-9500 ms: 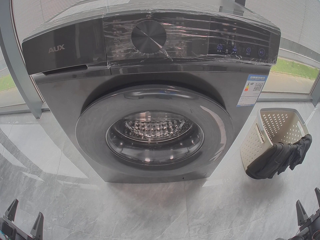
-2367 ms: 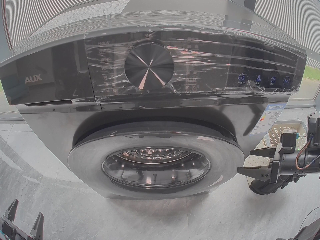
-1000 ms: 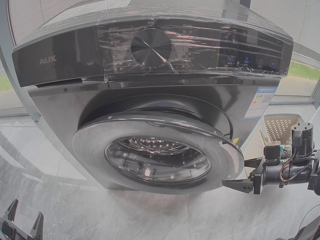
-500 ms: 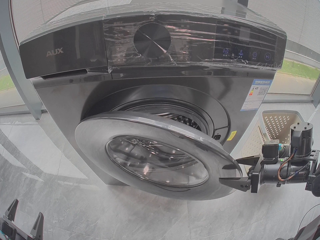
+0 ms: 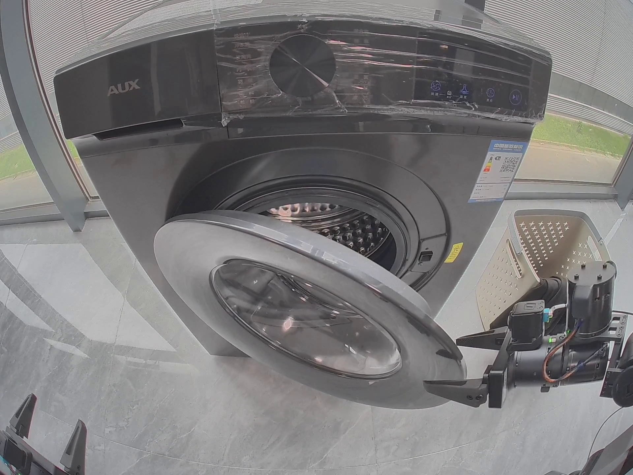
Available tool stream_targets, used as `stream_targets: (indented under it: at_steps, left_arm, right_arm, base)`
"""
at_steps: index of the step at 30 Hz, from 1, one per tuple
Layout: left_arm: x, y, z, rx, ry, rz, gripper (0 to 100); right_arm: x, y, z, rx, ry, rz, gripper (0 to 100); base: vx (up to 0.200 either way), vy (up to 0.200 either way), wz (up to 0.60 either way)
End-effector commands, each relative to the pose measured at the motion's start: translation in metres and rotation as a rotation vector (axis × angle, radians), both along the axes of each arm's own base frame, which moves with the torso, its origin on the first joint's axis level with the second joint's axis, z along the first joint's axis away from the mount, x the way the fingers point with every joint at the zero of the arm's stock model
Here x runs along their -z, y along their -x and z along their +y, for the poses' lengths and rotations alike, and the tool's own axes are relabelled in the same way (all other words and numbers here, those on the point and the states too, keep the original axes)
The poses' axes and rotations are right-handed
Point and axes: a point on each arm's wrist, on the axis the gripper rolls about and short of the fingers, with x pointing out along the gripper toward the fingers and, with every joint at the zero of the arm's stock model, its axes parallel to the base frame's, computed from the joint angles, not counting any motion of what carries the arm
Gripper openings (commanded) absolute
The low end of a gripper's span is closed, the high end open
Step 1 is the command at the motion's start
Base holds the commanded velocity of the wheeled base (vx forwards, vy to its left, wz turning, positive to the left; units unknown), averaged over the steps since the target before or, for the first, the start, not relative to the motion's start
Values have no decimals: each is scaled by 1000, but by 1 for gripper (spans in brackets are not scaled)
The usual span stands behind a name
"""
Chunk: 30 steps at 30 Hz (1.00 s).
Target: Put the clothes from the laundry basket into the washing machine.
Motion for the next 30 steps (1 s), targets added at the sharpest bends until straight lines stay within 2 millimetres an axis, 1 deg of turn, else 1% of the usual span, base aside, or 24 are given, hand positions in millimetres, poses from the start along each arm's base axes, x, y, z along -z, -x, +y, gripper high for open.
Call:
stream_targets:
  at_steps: [1, 2, 4, 8, 15, 21, 22, 23, 25, 26, 28, 30]
  left_arm:
    - [5, 0, 0, 0, 1, 1, 100]
    - [5, 0, 0, 0, 1, 1, 100]
    - [5, 0, 0, 0, 1, 1, 100]
    - [5, 0, 0, 0, 1, 1, 100]
    - [5, 0, 0, 0, -1, 1, 100]
    - [5, 0, 0, 0, 1, 1, 100]
    - [5, 0, 0, 0, -1, 1, 100]
    - [5, 0, 0, 0, -1, 0, 100]
    - [5, 0, 0, 0, 1, 1, 100]
    - [5, 0, 0, 0, -1, 1, 100]
    - [5, 0, 0, 0, -1, 1, 100]
    - [5, 0, 0, 0, -1, 1, 100]
  right_arm:
    - [-2, -1, 0, 3, -6, -10, 100]
    - [-2, -1, 0, 0, -7, -11, 100]
    - [-3, -1, 1, -3, -7, -12, 100]
    - [2, 10, 8, -56, -2, 6, 100]
    - [10, 21, 3, -70, 10, 36, 100]
    - [2, 34, -2, -81, -30, 21, 100]
    - [-5, 37, -4, -71, -72, 12, 100]
    - [-8, 38, -4, -66, -87, 7, 100]
    - [-24, 41, -9, -41, -156, -33, 100]
    - [-36, 42, -11, -30, -198, -58, 100]
    - [-48, 41, -14, -4, -240, -87, 100]
    - [-62, 34, -24, 70, -283, -125, 100]
  base:
    - [-200, 0, 0]
    - [-200, 0, 0]
    - [0, 0, 0]
    - [0, 0, 0]
    - [0, 0, 0]
    - [0, 0, 0]
    - [0, 0, 0]
    - [0, 0, 0]
    - [0, 0, 0]
    - [0, 0, 0]
    - [0, 0, 0]
    - [0, 0, 0]
